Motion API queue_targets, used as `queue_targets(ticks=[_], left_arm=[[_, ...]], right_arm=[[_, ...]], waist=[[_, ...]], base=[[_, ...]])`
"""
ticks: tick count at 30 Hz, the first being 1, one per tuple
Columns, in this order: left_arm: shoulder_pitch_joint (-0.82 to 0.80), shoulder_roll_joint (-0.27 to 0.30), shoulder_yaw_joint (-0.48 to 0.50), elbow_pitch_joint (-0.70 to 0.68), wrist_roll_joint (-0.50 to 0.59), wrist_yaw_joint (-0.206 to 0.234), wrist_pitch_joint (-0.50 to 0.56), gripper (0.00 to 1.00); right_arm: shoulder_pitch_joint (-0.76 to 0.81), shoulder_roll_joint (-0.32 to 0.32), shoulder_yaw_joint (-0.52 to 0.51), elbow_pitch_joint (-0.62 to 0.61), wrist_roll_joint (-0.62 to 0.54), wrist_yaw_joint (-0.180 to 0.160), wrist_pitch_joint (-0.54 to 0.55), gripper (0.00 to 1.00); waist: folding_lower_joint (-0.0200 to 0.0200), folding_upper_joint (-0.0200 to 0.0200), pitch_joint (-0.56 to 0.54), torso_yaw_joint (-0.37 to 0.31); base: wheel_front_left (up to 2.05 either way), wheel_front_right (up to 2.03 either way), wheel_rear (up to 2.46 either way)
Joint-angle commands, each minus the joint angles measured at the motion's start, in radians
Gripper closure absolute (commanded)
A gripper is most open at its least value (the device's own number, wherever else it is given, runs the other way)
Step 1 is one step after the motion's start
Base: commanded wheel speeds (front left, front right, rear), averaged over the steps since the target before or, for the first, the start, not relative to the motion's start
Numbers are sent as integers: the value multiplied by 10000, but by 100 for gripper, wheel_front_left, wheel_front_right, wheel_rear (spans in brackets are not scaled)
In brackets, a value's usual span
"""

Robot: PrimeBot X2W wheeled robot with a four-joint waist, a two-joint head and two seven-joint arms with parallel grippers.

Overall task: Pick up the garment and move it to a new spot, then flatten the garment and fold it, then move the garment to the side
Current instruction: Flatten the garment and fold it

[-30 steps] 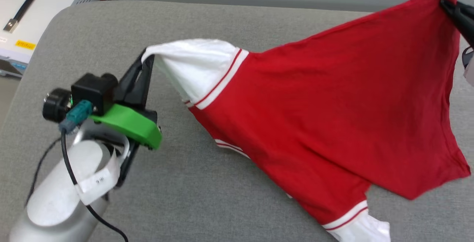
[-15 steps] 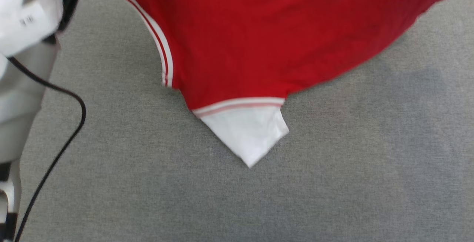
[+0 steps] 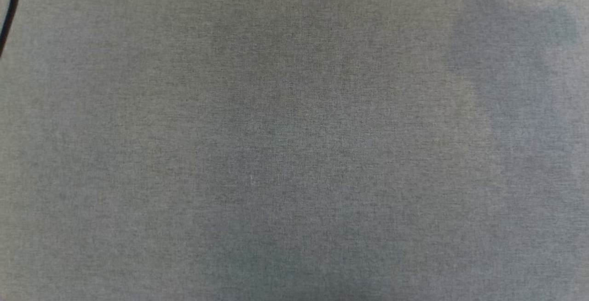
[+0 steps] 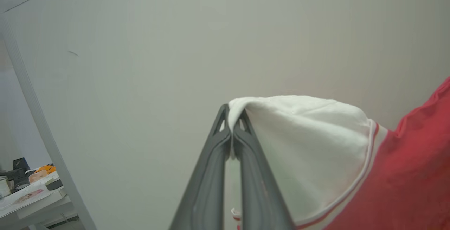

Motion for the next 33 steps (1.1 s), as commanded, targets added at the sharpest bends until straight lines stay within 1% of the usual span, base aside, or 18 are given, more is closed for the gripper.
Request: queue_targets(ticks=[1,5,10,16,20,25,30,31,33], left_arm=[[-268,-67,-35,246,14,-78,-138,100],[-519,-85,-193,996,-53,-129,-438,100],[-34,-115,-499,1689,-196,-164,-910,100],[1490,5,-761,2052,-468,-179,-1585,100],[3072,236,-806,1784,-642,-157,-1908,100],[5741,603,-776,818,-856,209,-2047,100],[8742,918,-793,-644,-1140,1012,-2069,100],[9264,949,-859,-886,-1209,1089,-2051,100],[10384,1054,-860,-1450,-1423,1395,-2037,100]], right_arm=[[-255,102,172,315,-77,-6,-172,100],[-574,304,625,1076,78,-6,-585,100],[-158,477,1363,1652,488,-6,-1090,100],[1123,516,2514,1844,1224,-6,-1798,100],[2254,246,3219,1617,1915,-6,-2262,100],[4040,-319,4167,1048,2746,-6,-2698,100],[6059,-817,5055,243,3413,-6,-2976,100],[6418,-921,5245,69,3476,-6,-2972,100],[7155,-1144,5523,-268,3629,-6,-3015,100]], waist=[[-1,0,230,-24],[-1,0,477,-16],[-1,0,617,-3],[-1,0,328,3],[-1,0,-228,73],[-1,0,-1134,183],[-1,0,-2072,277],[-1,0,-2222,319],[-1,0,-2525,352]], base=[[0,0,0],[0,0,0],[0,0,0],[0,0,0],[0,0,0],[0,0,0],[0,0,0],[0,0,0],[0,0,0]])
